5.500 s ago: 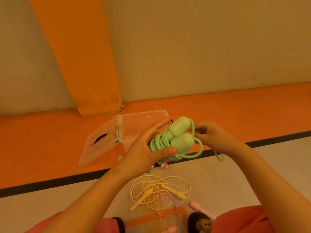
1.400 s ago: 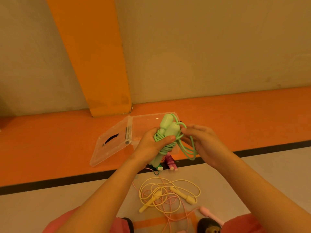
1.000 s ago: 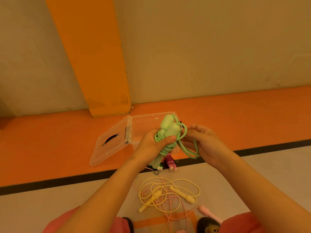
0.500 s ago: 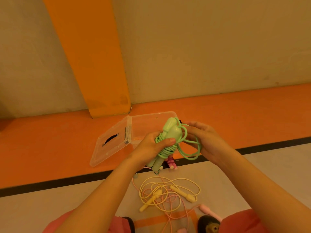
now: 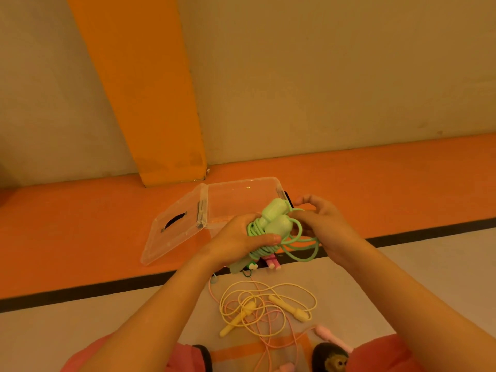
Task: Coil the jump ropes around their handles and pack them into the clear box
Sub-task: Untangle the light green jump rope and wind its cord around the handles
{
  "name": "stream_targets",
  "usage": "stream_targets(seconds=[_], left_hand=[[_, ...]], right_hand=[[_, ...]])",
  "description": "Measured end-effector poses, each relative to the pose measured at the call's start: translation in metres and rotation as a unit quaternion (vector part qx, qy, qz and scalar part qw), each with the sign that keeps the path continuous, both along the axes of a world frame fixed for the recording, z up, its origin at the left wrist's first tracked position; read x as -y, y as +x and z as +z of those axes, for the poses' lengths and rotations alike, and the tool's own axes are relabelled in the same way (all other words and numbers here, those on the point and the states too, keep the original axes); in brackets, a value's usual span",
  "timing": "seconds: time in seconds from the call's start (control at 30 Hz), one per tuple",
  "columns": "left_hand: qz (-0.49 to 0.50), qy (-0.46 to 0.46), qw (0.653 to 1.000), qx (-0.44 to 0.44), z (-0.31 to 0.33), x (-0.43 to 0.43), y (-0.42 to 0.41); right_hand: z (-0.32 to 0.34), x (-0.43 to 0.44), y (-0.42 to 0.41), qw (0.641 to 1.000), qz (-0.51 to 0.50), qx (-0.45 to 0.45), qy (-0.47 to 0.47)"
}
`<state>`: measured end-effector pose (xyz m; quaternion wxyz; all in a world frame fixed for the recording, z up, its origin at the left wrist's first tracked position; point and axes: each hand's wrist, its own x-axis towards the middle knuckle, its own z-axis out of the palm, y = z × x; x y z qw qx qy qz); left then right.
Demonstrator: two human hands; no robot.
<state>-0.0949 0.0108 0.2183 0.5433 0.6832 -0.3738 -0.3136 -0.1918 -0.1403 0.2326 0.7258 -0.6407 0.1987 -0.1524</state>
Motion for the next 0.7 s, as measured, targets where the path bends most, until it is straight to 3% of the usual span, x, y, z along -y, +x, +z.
stream_targets(seconds=[0.17, 0.47, 0.7], left_hand=[[0.009, -0.002, 1.000, 0.011, -0.001, 0.002, -0.001], [-0.007, 0.036, 0.997, 0.067, -0.001, -0.002, -0.005], [0.005, 0.008, 0.999, 0.040, -0.004, 0.000, -0.002]], right_hand=[[0.003, 0.009, 0.002, 0.999, 0.039, -0.036, 0.009], [-0.008, 0.014, 0.006, 0.987, 0.105, -0.083, -0.086], [-0.006, 0.021, 0.007, 0.992, 0.116, -0.040, -0.015]])
